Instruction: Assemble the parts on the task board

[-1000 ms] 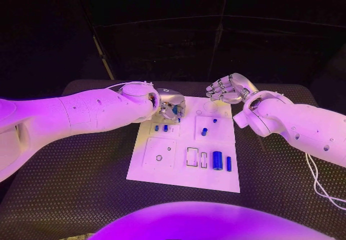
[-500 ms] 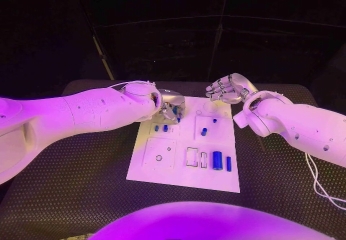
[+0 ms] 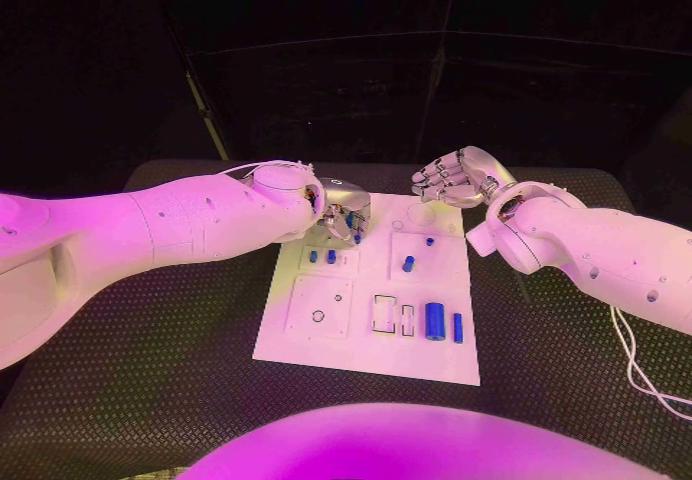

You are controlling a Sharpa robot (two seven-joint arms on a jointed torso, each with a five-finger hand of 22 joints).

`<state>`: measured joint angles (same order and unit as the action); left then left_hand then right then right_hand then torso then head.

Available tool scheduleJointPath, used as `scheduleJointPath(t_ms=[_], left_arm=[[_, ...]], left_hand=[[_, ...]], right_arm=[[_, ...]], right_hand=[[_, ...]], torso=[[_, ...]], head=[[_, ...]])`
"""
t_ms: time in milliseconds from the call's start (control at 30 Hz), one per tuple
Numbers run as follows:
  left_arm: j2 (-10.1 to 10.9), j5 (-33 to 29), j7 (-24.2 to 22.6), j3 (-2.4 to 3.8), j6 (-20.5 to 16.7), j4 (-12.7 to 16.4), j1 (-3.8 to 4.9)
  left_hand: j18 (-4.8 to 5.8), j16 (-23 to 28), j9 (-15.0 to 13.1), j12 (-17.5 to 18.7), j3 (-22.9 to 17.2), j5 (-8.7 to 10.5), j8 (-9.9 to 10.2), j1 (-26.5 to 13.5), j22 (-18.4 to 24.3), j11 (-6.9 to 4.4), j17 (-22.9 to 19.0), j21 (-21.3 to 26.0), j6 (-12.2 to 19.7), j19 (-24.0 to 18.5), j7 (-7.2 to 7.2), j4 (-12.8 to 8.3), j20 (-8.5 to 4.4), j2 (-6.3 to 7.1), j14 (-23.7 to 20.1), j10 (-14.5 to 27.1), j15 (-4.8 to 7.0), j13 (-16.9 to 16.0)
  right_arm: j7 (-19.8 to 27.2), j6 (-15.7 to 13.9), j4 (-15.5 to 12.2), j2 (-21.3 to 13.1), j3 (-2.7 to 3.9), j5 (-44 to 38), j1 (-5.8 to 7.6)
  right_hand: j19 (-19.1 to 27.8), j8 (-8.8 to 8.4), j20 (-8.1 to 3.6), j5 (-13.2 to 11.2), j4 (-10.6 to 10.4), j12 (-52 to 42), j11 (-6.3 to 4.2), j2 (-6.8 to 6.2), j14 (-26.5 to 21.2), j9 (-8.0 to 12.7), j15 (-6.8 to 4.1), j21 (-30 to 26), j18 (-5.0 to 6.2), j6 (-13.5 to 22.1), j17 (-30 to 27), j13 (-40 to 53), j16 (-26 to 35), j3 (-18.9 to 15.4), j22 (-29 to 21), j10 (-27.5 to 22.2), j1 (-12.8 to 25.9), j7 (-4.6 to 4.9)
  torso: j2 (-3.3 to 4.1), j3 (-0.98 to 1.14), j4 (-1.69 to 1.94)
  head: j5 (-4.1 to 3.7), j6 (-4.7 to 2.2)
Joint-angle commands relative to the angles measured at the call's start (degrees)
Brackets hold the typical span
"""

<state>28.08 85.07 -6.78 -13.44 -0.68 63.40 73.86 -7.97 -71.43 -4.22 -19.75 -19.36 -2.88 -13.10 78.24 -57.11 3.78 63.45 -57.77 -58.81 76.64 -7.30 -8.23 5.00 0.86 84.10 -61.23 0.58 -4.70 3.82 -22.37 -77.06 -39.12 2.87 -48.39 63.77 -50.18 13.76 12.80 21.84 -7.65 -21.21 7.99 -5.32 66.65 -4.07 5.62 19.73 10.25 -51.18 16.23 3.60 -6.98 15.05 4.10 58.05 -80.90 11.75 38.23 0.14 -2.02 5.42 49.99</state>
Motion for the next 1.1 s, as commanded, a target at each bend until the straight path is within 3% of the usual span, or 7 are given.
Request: scheduleJointPath(t_ms=[33,400,667,1100], left_arm=[[0.0,1.4,1.2,-0.27,2.1,-0.2,-0.39],[1.0,1.2,-0.9,-0.26,-1.9,1.2,-0.47],[4.2,-0.8,-1.2,-0.24,-4.6,4.6,-0.08],[9.4,-2.4,0.1,-0.25,-5.2,8.6,0.55]], left_hand=[[0.59,-0.5,-0.1,-0.3,-0.7,0.01,-0.1,0.0,-0.5,-0.09,0.0,-0.6,-0.8,0.4,-0.10,0.1,-0.06,-0.60,1.4,-0.7,0.47,-0.1],[0.76,-0.6,0.0,-0.2,-1.0,0.01,0.1,-0.3,-1.3,-0.03,0.0,-1.3,-1.2,0.6,-0.25,0.2,-0.10,-0.73,1.4,-1.0,0.47,-0.1],[0.82,-0.7,0.1,0.2,-1.2,0.01,0.6,-1.0,-1.6,0.20,-0.1,-1.5,-1.1,0.6,-0.52,0.5,-0.02,-0.48,1.4,-0.8,0.30,0.0],[0.82,-0.7,0.2,0.3,-1.2,0.01,0.7,-1.3,-1.7,0.25,-0.2,-1.5,-1.2,0.5,-0.57,0.7,0.03,-0.42,1.4,-0.9,0.24,0.0]], right_arm=[[0.4,0.0,-0.2,0.0,0.03,0.0,0.11],[0.5,0.0,-0.1,0.0,0.03,0.0,0.11],[0.5,0.0,0.0,0.0,0.03,0.0,0.10],[0.5,0.0,0.2,0.0,0.03,0.0,0.10]], right_hand=[[-0.4,-0.10,-0.06,0.0,0.1,0.2,0.28,-0.04,0.5,0.1,0.12,-0.2,0.24,-0.1,-0.1,-0.1,0.3,0.4,-0.1,0.3,-0.1,0.39],[-0.4,-0.11,-0.06,-0.1,0.1,0.3,0.28,-0.04,0.5,0.1,0.12,-0.3,0.24,-0.2,-0.1,-0.1,0.3,0.4,-0.1,0.3,-0.1,0.40],[-0.4,-0.11,-0.06,-0.1,0.1,0.3,0.28,-0.04,0.5,0.1,0.12,-0.3,0.24,-0.2,-0.1,-0.1,0.3,0.4,-0.1,0.3,-0.1,0.40],[-0.4,-0.11,-0.06,-0.1,0.1,0.3,0.28,-0.04,0.5,0.1,0.12,-0.3,0.24,-0.2,-0.1,-0.1,0.3,0.4,-0.1,0.3,-0.1,0.40]], torso=[[0.00,0.00,0.02],[0.00,-0.02,0.03],[-0.03,0.00,0.10],[-0.06,0.01,0.03]], head=[[-0.02,0.01],[0.09,0.01],[0.19,0.01],[0.55,0.01]])
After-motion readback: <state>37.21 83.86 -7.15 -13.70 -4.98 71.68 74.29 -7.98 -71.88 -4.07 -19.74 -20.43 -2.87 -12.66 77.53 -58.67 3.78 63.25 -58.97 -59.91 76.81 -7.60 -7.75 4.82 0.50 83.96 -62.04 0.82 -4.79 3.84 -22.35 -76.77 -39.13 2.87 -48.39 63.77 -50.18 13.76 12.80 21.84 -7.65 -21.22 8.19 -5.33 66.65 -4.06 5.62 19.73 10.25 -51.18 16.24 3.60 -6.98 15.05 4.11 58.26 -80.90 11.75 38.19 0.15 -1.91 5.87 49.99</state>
